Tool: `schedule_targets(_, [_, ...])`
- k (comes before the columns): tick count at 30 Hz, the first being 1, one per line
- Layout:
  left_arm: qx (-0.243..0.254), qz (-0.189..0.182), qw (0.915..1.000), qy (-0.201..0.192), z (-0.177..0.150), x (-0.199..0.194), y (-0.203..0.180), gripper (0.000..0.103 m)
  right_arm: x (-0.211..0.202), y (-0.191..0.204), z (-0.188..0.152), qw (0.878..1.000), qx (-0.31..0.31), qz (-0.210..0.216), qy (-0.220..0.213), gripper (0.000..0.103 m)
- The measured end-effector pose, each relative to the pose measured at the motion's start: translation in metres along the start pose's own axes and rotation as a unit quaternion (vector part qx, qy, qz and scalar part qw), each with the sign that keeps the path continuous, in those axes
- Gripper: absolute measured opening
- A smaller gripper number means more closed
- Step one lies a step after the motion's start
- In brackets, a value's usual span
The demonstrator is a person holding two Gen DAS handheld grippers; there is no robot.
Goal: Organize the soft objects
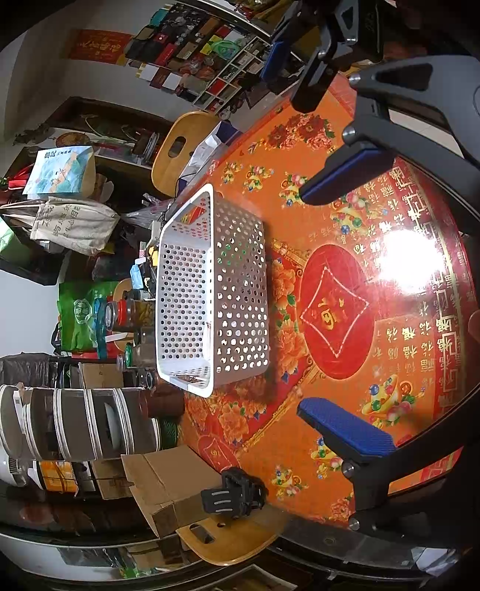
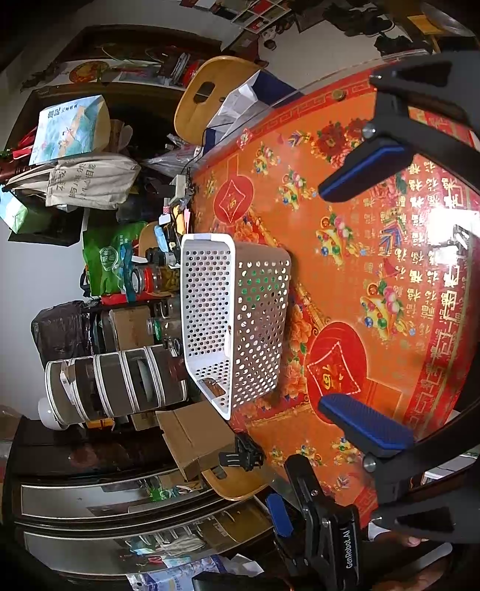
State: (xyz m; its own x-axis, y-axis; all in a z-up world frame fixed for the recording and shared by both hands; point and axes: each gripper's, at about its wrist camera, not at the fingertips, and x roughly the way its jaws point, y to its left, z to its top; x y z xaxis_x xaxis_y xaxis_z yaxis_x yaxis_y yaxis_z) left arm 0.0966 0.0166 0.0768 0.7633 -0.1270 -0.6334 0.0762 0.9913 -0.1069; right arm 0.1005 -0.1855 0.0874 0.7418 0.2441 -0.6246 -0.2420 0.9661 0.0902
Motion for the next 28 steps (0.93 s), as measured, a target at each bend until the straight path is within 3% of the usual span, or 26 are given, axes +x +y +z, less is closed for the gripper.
schedule_targets(28, [0.017,0.011,0.9997,-0.011,-0.0006,-0.0003,-0.0064,0.103,0.0005,-0.0010,-0.0017,1.000,0.000,-0.001,0.003,0.103])
